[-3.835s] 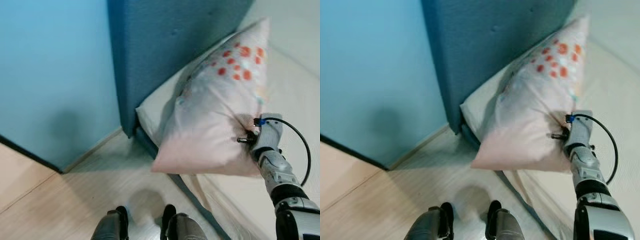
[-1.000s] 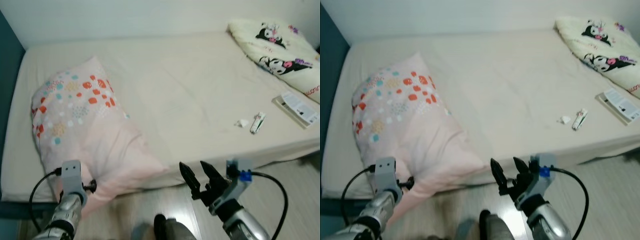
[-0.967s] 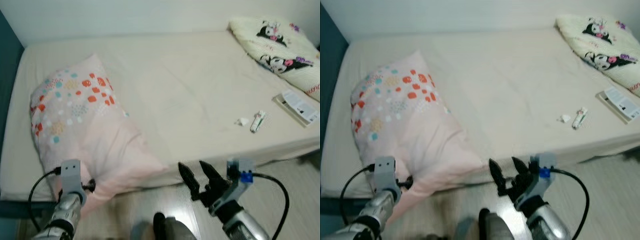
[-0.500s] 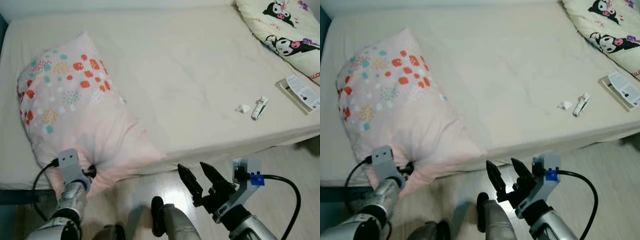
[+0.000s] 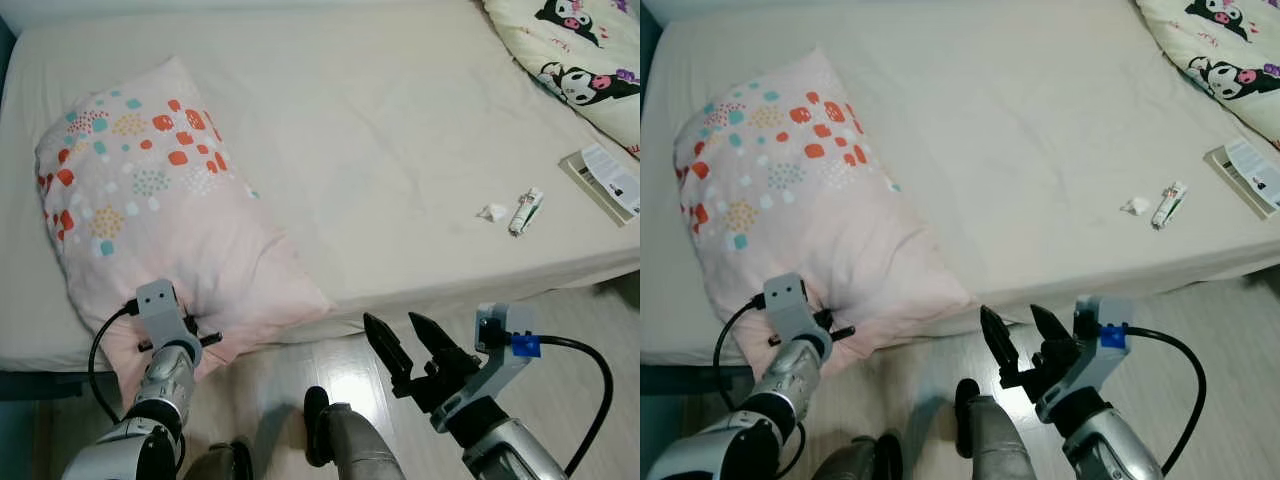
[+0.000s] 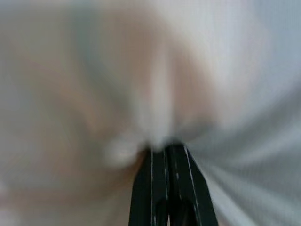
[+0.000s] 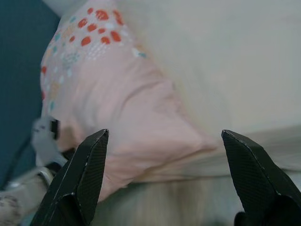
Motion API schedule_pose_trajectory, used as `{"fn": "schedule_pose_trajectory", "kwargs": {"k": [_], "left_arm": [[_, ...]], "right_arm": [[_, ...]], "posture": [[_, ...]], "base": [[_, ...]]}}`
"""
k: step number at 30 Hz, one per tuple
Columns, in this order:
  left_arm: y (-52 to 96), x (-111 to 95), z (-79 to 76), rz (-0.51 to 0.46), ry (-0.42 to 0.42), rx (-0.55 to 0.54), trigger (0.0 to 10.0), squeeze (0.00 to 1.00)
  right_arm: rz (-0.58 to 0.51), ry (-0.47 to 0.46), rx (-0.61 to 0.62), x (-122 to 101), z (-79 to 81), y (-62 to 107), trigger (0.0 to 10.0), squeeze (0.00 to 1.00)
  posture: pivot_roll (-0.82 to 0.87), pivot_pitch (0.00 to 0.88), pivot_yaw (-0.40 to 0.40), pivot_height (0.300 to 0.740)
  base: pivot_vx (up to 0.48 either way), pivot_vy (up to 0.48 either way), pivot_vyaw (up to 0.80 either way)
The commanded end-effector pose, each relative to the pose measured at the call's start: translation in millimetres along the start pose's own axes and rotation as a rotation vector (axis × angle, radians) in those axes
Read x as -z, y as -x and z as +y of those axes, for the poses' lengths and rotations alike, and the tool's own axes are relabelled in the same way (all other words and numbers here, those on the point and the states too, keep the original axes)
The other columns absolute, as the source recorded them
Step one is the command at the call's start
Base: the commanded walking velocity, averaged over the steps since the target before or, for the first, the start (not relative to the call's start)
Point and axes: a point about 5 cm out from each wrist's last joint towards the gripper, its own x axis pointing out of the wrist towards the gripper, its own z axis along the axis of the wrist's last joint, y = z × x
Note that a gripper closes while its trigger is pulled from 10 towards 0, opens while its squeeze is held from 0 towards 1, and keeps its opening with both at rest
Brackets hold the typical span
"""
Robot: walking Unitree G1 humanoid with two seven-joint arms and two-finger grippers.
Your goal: Clean up the room
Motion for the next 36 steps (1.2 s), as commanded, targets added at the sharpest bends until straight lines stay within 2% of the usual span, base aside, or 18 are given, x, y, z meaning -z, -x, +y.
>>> {"fn": "schedule_pose_trajectory", "kwargs": {"k": [1,2,5,9,13,15,16,17,18,20,21,22,23,25,26,28,32,36], "left_arm": [[-4.8,-22.1,5.4,-0.085,-0.068,-0.007,0.0,0.0],[-11.5,-55.3,8.8,-0.177,-0.162,-0.029,0.0,0.0],[-13.2,-66.6,10.2,-0.207,-0.192,-0.041,0.0,0.0],[-11.9,-180.3,10.4,-0.542,-0.397,-0.086,0.0,0.0],[-7.0,-206.8,9.2,-0.623,-0.471,-0.102,0.0,0.0],[-1.4,-229.4,8.1,-0.695,-0.588,-0.128,0.0,0.0],[0.7,-237.1,8.8,-0.717,-0.73,-0.163,0.0,0.0],[1.6,-240.5,11.8,-0.722,-0.871,-0.205,0.0,0.0],[1.6,-240.5,11.8,-0.722,-0.871,-0.205,0.0,0.0],[-0.1,-234.9,27.4,-0.663,-1.089,-0.279,0.0,0.0],[-0.1,-234.9,27.4,-0.663,-1.089,-0.279,0.0,0.0],[-2.5,-221.4,45.9,-0.572,-1.248,-0.324,0.0,0.0],[-2.5,-221.4,45.9,-0.572,-1.248,-0.324,0.0,0.0],[-4.2,-205.4,61.7,-0.484,-1.413,-0.346,0.0,0.0],[-4.2,-205.4,61.7,-0.484,-1.413,-0.346,0.0,0.0],[-4.6,-183.2,80.2,-0.38,-1.592,-0.365,0.0,0.0],[-2.6,-166.4,96.2,-0.31,-1.745,-0.388,0.0,0.0],[-1.7,-156.5,102.9,-0.268,-1.838,-0.387,0.0,0.0]], "right_arm": [[0.027,-0.023,0.022,6.0,-4.4,2.7,10.0,0.0],[0.017,-0.023,0.02,5.7,-4.9,-1.8,10.0,0.0],[0.014,-0.024,0.019,5.9,-5.3,-3.7,10.0,0.0],[-0.027,-0.035,0.011,3.8,-6.9,-17.3,10.0,0.0],[-0.038,-0.038,0.008,3.1,-7.3,-20.3,10.0,0.0],[-0.047,-0.039,0.007,2.9,-8.1,-23.5,10.0,0.0],[-0.054,-0.039,0.009,2.4,-9.0,-24.8,10.0,0.0],[-0.06,-0.04,0.011,1.9,-10.3,-26.0,10.0,0.0],[-0.06,-0.04,0.011,1.9,-10.3,-26.0,10.0,0.0],[-0.069,-0.041,0.015,1.3,-12.3,-27.9,10.0,0.0],[-0.069,-0.041,0.015,1.3,-12.3,-27.9,10.0,0.0],[-0.077,-0.038,0.018,0.7,-13.8,-29.2,10.0,0.0],[-0.077,-0.038,0.018,0.7,-13.8,-29.2,10.0,0.0],[-0.086,-0.037,0.021,-0.3,-15.3,-30.1,10.0,0.0],[-0.086,-0.037,0.021,-0.3,-15.3,-30.1,10.0,0.0],[-0.093,-0.036,0.024,-0.6,-17.0,-30.4,10.0,0.0],[-0.095,-0.037,0.024,0.1,-17.5,-30.8,10.0,0.0],[-0.097,-0.036,0.022,0.5,-17.7,-31.4,10.0,0.0]], "posture": [[-0.22,0.447,-0.048,0.73],[-0.2,0.433,-0.035,0.73],[-0.2,0.433,-0.035,0.73],[-0.13,0.382,-0.002,0.73],[-0.13,0.382,-0.002,0.73],[-0.11,0.369,0.007,0.73],[-0.1,0.359,0.011,0.73],[-0.09,0.352,0.013,0.73],[-0.09,0.352,0.013,0.73],[-0.09,0.345,0.023,0.73],[-0.09,0.345,0.023,0.73],[-0.09,0.341,0.024,0.73],[-0.09,0.341,0.024,0.73],[-0.09,0.34,0.025,0.73],[-0.09,0.34,0.025,0.73],[-0.08,0.339,0.019,0.73],[-0.08,0.338,0.019,0.73],[-0.08,0.338,0.021,0.73]], "base": [[0.0,0.0,0.0],[0.0,0.0,0.0],[0.0,0.0,0.0],[0.0,0.0,0.0],[0.0,0.0,0.0],[0.0,0.0,0.0],[0.0,0.0,0.0],[0.0,0.0,0.0],[0.0,0.0,0.0],[0.0,0.0,0.0],[0.0,0.0,0.0],[0.0,0.0,0.0],[0.0,0.0,0.0],[0.0,0.0,0.0],[0.0,0.0,0.0],[0.0,0.0,0.0],[0.0,0.0,0.0],[0.0,0.0,0.0]]}}
